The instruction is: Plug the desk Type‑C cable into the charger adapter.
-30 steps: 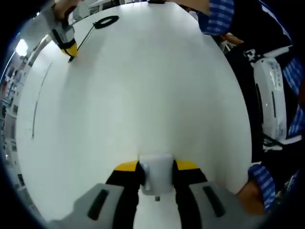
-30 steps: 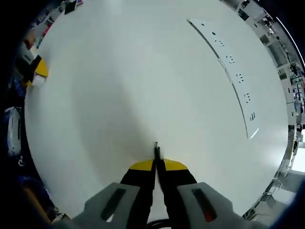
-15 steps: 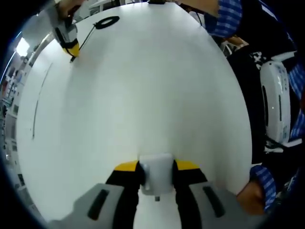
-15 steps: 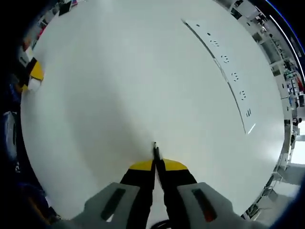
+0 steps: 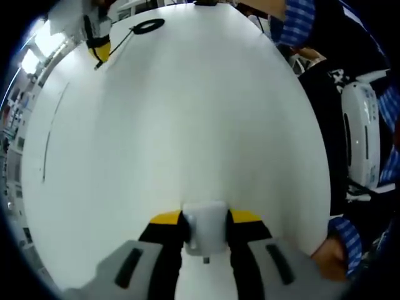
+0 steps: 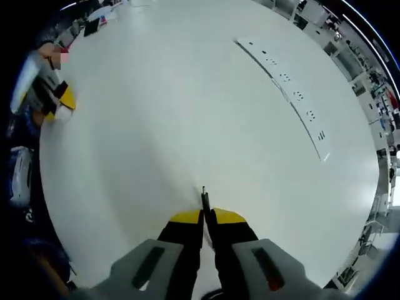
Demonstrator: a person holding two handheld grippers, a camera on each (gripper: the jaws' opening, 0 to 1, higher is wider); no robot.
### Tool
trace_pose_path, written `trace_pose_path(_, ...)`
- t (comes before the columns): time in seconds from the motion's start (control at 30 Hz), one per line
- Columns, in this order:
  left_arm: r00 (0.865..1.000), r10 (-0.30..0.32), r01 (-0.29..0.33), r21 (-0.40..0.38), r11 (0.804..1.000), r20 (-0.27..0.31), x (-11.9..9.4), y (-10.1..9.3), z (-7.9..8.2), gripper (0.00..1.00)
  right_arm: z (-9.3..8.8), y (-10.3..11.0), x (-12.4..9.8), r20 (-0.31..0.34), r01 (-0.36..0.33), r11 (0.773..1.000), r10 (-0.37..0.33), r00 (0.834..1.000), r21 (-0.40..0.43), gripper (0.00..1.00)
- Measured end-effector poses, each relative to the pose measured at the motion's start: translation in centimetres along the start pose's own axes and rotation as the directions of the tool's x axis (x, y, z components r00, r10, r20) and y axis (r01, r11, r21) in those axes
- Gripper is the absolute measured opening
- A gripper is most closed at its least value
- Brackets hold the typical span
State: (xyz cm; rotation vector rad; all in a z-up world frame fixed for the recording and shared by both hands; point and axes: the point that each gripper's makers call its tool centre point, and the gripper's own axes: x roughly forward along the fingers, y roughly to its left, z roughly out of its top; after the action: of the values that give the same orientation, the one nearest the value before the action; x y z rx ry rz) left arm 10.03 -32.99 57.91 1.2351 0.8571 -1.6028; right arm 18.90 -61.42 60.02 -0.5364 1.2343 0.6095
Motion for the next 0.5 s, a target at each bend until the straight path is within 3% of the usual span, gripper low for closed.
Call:
trace_pose_path(0.27,1.000,0.000,0.000,-0.001,1.000,-0.002,0.0,-0.2,-0.1,0.26,-1.4,2.5,-0.8,0.042,-0.037,0.999,0.035,0.998,0.031,0.05)
trace_pose_path(0.5,1.000,0.003,-0.003,-0.005,1.000,0.001,0.1,-0.5,-0.1,0.26,-1.7,3.5,-0.6,0.066,-0.012,0.998,0.008,0.998,0.061,0.05)
